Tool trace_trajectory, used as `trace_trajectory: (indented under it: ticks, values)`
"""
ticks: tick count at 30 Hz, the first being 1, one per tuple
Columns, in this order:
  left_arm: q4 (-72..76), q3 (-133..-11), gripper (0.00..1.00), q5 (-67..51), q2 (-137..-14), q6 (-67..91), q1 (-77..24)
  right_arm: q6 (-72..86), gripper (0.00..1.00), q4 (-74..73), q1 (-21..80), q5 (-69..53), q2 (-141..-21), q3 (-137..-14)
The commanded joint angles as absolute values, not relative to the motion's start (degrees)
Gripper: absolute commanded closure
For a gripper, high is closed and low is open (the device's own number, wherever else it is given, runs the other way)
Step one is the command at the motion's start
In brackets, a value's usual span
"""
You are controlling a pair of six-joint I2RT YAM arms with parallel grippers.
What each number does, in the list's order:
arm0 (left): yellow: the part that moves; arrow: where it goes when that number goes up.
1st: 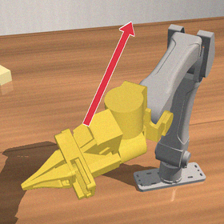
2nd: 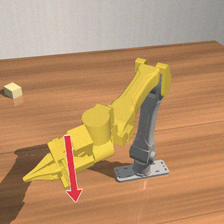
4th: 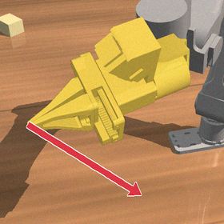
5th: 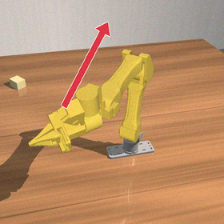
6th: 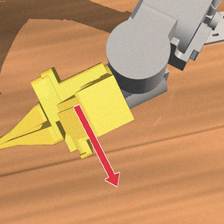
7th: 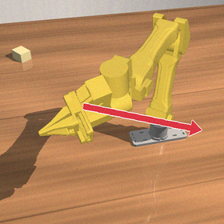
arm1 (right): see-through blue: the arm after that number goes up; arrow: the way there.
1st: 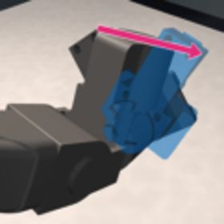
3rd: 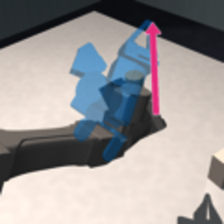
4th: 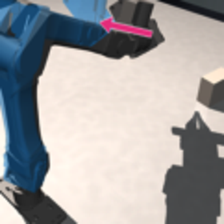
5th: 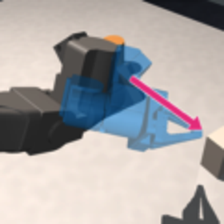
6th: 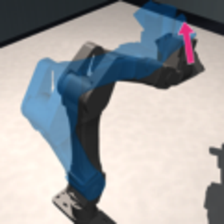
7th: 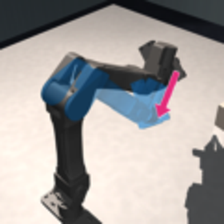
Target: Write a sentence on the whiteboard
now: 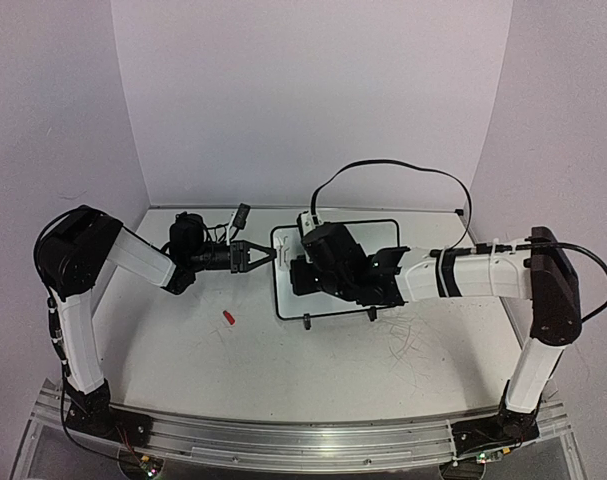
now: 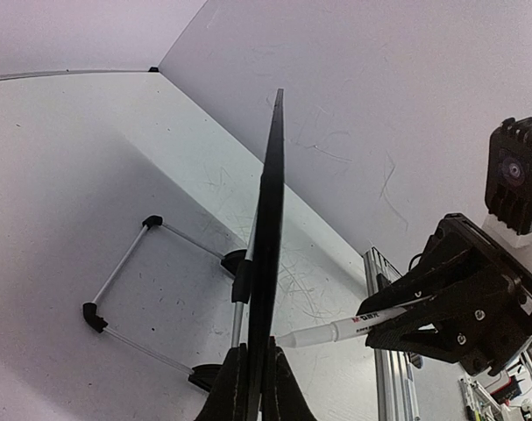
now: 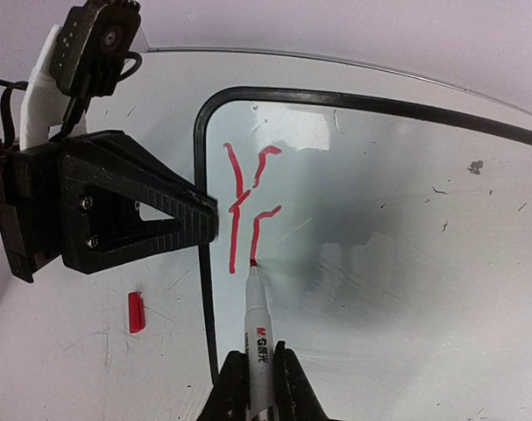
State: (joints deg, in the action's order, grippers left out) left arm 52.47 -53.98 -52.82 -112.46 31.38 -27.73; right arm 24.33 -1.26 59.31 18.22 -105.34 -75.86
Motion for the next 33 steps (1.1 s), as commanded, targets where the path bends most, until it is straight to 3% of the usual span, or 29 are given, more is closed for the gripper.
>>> trace_trajectory:
  ticks: [1,33]
  values:
    - [54.22,-54.78,1.0,-55.0,-109.66,32.59,-27.95,25.31,1.0,-1.85,59.21,20.39,-103.74,-74.52]
    - [54.2,-54.72,1.0,-55.06,-109.68,32.53,-28.04,22.55,1.0,-1.38,58.5,24.75,-103.75,-78.43]
